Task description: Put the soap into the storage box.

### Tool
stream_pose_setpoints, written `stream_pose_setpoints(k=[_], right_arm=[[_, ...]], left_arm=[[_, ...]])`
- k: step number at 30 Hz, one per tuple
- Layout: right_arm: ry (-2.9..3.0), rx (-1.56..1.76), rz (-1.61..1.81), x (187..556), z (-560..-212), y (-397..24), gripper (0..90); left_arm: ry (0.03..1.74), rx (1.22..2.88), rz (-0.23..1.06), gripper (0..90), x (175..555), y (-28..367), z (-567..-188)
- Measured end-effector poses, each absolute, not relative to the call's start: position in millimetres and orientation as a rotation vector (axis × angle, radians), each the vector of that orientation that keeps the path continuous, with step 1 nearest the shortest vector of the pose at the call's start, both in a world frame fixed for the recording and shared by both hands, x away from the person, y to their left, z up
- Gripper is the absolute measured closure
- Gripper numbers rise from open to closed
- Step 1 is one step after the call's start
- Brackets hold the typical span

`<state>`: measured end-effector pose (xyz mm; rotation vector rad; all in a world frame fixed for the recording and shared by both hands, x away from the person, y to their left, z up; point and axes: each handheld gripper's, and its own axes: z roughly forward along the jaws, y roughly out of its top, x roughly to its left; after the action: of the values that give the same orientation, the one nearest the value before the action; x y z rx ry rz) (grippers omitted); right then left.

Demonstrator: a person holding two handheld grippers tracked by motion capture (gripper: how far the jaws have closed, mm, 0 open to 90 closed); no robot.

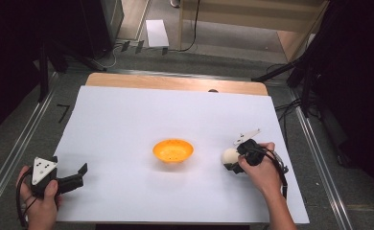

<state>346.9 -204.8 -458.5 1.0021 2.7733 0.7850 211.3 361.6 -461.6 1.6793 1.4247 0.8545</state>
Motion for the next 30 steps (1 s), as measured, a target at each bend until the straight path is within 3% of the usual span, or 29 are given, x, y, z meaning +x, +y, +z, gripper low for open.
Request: stream_pose_setpoints(k=[30], right_arm=[[2.826, 0.834, 0.816, 362.0, -413.1, -155.2, 24.8]], left_arm=[[1.426, 1.68, 0.857, 0.0, 211.4, 361.3, -461.7]])
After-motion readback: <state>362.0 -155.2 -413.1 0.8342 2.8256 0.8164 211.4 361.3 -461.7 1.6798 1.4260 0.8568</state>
